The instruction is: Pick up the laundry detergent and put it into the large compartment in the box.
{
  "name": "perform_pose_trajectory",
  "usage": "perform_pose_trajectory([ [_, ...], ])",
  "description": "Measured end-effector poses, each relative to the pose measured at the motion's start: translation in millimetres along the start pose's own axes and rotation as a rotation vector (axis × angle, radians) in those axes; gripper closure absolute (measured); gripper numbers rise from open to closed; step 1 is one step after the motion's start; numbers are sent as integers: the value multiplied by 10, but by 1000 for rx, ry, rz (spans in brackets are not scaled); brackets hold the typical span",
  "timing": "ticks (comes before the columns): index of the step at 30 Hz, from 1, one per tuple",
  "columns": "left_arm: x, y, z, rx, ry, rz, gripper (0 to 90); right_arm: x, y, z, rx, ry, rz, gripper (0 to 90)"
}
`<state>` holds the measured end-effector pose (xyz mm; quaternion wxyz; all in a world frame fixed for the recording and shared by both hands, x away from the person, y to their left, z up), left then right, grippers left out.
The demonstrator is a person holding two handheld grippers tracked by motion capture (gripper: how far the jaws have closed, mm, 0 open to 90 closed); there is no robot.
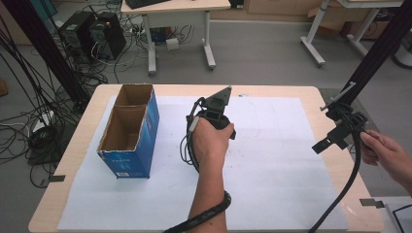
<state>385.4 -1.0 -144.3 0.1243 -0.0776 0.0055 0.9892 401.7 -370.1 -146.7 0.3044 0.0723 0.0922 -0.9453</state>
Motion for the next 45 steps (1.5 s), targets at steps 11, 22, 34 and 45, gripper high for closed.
perform_pose_trajectory([
  [11,61,-4,20,16,28,4,372,17,-17,15,-1,6,1,35],
  [22,130,-16,53,16,30,33,375,31,-48,39,6,1,-4,35],
  [34,231,-113,430,7,49,52,376,12,-99,57,19,-9,-10,35],
  [45,306,-340,899,12,64,81,376,-74,-114,26,10,-33,-26,35],
])
Point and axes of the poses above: each handheld gripper's, and its own axes: z roughly backward along the jaws, x roughly out of its underside, y roughly to its right, the point moved 1 cm from there along -z, roughly forward along the jaws, and after that the axes turned 1 degree about x, right-handed, at the moved point
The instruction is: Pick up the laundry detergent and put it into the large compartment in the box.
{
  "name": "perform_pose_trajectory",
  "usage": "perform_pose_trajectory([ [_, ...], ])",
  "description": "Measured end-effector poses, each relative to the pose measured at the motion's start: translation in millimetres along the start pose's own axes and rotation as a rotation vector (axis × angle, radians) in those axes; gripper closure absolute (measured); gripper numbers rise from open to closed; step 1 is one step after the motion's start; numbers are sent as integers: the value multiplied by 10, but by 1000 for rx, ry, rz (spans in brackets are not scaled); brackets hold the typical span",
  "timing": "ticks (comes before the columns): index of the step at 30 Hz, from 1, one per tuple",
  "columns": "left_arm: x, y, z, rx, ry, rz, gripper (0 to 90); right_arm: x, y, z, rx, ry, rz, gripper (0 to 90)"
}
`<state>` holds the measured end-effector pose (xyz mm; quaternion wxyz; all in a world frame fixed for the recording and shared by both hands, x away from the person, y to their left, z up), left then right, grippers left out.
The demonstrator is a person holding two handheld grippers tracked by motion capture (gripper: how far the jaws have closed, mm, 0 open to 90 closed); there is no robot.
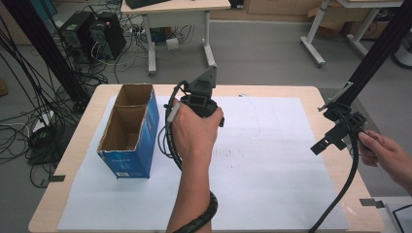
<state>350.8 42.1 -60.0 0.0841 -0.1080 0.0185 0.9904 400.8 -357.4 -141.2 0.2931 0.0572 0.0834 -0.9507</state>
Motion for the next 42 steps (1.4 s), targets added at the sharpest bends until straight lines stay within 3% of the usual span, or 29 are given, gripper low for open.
perform_pose_trajectory([
  [8,-17,-182,397,-16,9,24,377,-76,-32,-19,0,-13,-4,35],
  [22,19,-623,1078,-36,78,115,377,-229,-141,19,12,-31,5,36],
  [28,50,-759,1276,-58,106,151,377,-244,-139,55,21,-24,0,36],
  [35,-19,-847,1524,-94,122,165,377,-274,-154,60,32,-38,0,36],
  [42,-34,-1026,1649,-98,153,197,377,-245,-131,79,33,-37,-12,35],
])
Point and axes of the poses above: each handheld gripper's, and its own axes: z roughly backward along the jaws, x roughly out of its underside, y roughly to its right, the point moved 1 cm from there along -z, roughly forward along the jaws, and after that the axes turned 1 degree about x, right-handed, at the moved point
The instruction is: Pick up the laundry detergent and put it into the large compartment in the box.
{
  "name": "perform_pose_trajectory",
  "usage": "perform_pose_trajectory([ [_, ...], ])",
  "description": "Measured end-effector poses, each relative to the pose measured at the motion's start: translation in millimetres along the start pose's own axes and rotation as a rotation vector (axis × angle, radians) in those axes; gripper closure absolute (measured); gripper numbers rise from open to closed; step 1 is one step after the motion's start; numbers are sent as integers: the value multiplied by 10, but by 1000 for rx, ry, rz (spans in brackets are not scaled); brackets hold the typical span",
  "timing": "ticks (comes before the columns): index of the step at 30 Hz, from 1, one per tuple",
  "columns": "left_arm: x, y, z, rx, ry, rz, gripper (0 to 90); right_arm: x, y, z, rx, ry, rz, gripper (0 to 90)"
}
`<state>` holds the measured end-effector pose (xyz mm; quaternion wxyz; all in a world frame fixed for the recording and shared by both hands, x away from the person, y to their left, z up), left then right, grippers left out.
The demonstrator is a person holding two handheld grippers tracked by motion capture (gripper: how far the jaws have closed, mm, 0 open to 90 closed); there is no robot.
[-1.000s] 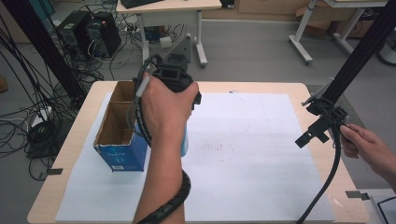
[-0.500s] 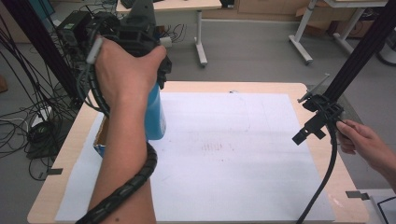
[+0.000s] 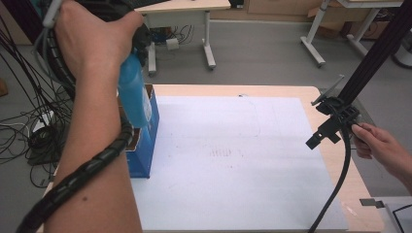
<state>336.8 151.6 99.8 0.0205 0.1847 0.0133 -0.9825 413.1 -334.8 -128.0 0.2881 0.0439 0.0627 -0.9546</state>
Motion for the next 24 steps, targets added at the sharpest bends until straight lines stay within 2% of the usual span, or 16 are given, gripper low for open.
perform_pose_trajectory([
  [3,-36,-40,-2,-18,-1,0,377,19,19,-4,-10,4,-2,35],
  [8,-70,-195,-56,-14,1,24,377,44,28,17,-7,4,-7,35],
  [15,-116,-331,-214,-36,-18,27,377,53,64,21,-21,-1,-14,35],
  [24,-128,-506,-453,-30,-31,46,377,43,118,-10,-42,1,-24,35],
])
Point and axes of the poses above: each handheld gripper's, and its own axes: z roughly backward along the jaws, x roughly out of its underside, y roughly to its right, the point moved 1 cm from there along -z, roughly forward along the jaws, and after that the axes turned 1 degree about x, right-handed, at the moved point
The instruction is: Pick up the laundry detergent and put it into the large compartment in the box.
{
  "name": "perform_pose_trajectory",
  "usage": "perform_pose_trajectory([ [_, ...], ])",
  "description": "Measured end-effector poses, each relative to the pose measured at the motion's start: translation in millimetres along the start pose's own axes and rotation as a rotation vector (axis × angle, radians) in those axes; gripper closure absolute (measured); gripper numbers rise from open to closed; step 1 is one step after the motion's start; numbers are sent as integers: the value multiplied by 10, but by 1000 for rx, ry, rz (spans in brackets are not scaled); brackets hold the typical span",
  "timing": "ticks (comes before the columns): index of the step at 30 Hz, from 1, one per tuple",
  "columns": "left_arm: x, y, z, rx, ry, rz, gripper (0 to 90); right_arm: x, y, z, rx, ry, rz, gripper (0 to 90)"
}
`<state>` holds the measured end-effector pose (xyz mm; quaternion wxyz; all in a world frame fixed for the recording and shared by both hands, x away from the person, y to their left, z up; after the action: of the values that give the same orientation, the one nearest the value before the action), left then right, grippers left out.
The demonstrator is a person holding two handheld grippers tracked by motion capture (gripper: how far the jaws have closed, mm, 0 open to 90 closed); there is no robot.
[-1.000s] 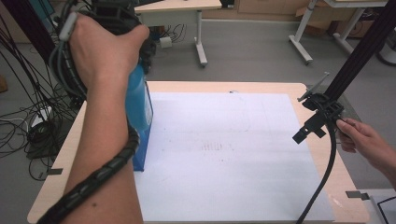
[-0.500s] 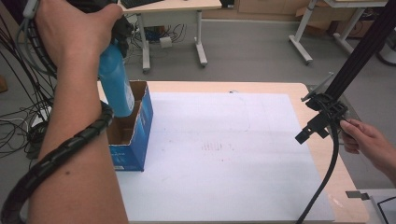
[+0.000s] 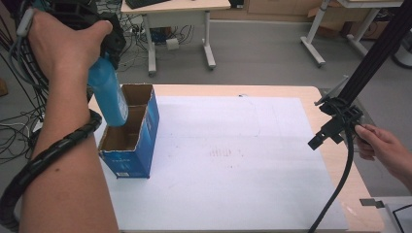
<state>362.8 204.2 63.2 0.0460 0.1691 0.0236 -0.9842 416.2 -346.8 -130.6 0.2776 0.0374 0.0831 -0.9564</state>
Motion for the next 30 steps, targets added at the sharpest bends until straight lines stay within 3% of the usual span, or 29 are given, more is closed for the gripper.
perform_pose_trajectory([
  [8,1,-78,-250,-1,-28,-1,377,-21,22,-20,-9,-4,-3,35],
  [12,20,-114,-378,4,-29,17,377,-10,45,-28,-20,-2,-1,35],
  [30,59,-116,-869,14,-65,-24,377,-7,65,-45,-32,-6,-15,35],
])
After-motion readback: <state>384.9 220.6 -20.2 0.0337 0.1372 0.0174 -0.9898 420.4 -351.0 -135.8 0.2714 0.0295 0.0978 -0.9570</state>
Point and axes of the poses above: each handheld gripper's, and its own axes: z roughly backward along the jaws, x roughly out of its underside, y roughly to its right, the point moved 1 cm from there along -z, roughly forward along the jaws, and after that the axes turned 1 degree about x, right-handed, at the moved point
